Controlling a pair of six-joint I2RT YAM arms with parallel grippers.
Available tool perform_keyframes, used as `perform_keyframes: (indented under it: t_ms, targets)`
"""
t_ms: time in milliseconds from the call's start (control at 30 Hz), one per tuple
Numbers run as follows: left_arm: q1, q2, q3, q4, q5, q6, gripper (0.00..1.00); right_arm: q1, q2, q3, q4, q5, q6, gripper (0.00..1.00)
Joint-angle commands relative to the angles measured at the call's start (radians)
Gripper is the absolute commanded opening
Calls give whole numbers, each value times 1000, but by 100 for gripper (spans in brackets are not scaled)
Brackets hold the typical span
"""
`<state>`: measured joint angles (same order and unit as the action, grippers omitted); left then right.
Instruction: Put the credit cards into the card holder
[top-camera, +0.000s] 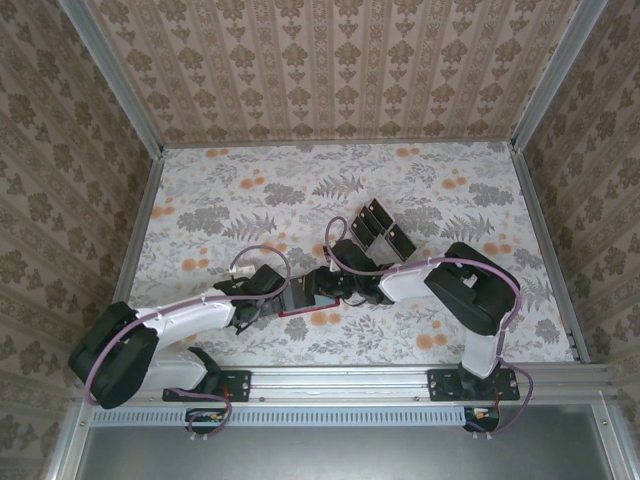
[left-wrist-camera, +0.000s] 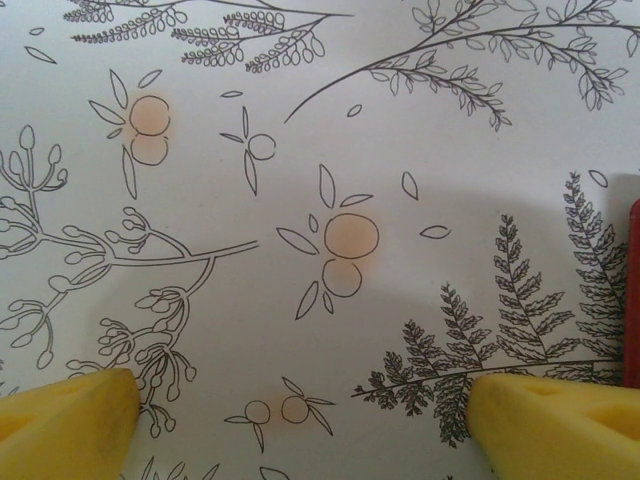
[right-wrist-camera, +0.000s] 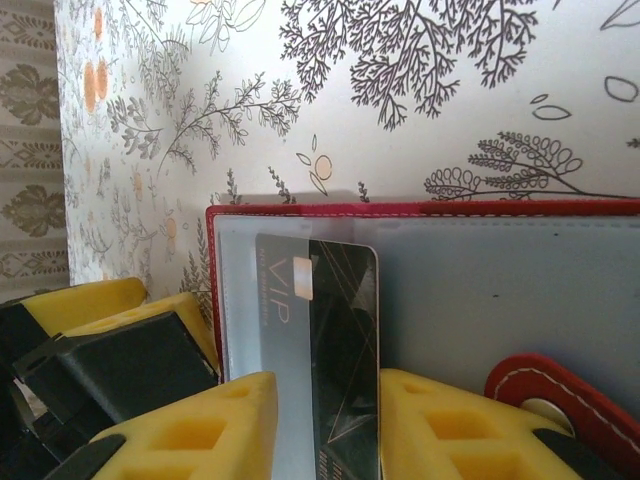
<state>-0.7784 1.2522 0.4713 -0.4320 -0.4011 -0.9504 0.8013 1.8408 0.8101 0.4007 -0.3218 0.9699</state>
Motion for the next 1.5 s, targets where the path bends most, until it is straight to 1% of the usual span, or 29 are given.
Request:
perform_keyframes:
  t_ms: [0, 167, 200, 333, 500, 1233, 1300, 1400, 1467]
  targets:
    - [-1, 18, -36, 31, 27, -11, 100, -9, 18, 4, -118, 31, -16, 29]
    - [-1, 21, -39, 39, 29, -8, 100, -9, 31, 11, -108, 18, -10, 14]
    - [-1, 23, -38, 42, 30, -8, 100, -8, 32, 14, -108, 16, -8, 12]
    - [-2, 36, -41, 55, 33, -5, 100, -1, 42, 23, -108, 7, -7, 9]
    - [-2, 54, -40, 70, 39, -5, 100, 10, 54, 41, -112, -4, -7, 7]
    - [-16, 72, -42, 97, 44, -9, 100, 64, 113, 137, -149, -33, -13, 8]
    - [-16, 74, -42, 99, 42, -9, 100, 65, 116, 139, -153, -34, -15, 9]
    - [-18, 75, -41, 100, 44, -8, 100, 65, 106, 141, -167, -31, -23, 15]
    - [-16, 72, -37, 95, 42, -5, 100, 62, 89, 141, -181, -31, -29, 23]
